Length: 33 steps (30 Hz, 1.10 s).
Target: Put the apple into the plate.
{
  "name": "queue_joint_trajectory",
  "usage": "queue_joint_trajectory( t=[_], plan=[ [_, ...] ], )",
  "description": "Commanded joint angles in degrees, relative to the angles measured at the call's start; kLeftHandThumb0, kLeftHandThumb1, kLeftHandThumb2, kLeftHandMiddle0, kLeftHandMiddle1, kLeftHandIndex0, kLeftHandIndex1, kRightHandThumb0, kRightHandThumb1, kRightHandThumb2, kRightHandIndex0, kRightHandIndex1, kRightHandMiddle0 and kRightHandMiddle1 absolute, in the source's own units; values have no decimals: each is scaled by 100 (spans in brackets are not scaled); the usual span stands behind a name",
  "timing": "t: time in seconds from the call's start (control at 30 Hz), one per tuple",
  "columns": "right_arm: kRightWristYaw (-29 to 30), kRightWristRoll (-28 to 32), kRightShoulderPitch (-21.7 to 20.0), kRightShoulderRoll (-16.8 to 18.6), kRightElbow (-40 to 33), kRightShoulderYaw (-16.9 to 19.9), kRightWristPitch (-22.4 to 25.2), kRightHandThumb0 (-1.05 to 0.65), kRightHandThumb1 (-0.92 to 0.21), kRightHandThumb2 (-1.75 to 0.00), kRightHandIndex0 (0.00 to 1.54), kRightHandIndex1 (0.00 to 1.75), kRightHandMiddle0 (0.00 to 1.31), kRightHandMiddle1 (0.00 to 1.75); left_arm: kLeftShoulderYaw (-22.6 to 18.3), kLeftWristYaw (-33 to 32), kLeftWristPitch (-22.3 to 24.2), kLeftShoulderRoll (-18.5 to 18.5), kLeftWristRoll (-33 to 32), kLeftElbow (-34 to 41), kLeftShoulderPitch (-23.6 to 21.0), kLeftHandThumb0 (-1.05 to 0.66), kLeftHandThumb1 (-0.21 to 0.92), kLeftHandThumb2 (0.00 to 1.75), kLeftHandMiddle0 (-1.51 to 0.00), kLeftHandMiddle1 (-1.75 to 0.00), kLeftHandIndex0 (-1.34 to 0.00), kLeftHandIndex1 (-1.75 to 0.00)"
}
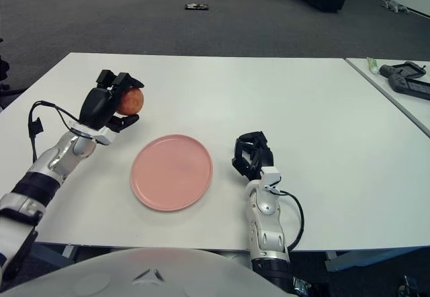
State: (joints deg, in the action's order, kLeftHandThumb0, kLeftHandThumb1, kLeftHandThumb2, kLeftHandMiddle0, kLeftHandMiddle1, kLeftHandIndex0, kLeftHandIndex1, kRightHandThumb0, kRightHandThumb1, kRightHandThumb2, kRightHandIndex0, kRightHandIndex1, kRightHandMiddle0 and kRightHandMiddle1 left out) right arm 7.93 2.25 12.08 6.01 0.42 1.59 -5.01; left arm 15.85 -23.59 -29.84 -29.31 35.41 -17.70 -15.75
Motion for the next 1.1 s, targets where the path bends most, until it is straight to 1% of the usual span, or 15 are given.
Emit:
queue_joint_trajectory(
  t=[0.0,0.23,0.5,0.63,0.77,0.93,1.07],
  plan=[
    [24,0,-52,55,99,11,135,-39,-65,-90,51,143,35,175,-49,242,76,155,-31,707,261,-51,22,144,-131,-175,-68,-175],
    [15,-8,-48,47,95,5,132,-38,-66,-89,50,143,35,175,50,745,-27,249,58,1448,720,-51,22,143,-131,-175,-68,-175],
    [20,-2,-50,59,121,13,74,-38,-66,-88,49,144,35,175,252,1133,-329,217,420,1752,860,-51,22,143,-129,-175,-68,-175],
    [3,11,-44,55,123,15,49,-38,-67,-88,50,144,35,175,391,1244,-527,249,540,1735,874,-51,22,143,-128,-175,-68,-175],
    [3,11,-43,41,113,25,99,-38,-66,-88,50,143,35,175,594,1366,-808,205,680,1580,831,-51,23,143,-128,-175,-68,-175],
    [35,18,-47,59,111,48,129,-38,-66,-89,50,144,35,175,810,1549,-1171,144,832,1286,660,-50,24,141,-127,-175,-67,-175],
    [28,47,-42,74,101,56,151,-38,-66,-89,51,144,35,175,960,1678,-1325,164,1019,1087,537,-49,25,139,-126,-175,-66,-175]
  ],
)
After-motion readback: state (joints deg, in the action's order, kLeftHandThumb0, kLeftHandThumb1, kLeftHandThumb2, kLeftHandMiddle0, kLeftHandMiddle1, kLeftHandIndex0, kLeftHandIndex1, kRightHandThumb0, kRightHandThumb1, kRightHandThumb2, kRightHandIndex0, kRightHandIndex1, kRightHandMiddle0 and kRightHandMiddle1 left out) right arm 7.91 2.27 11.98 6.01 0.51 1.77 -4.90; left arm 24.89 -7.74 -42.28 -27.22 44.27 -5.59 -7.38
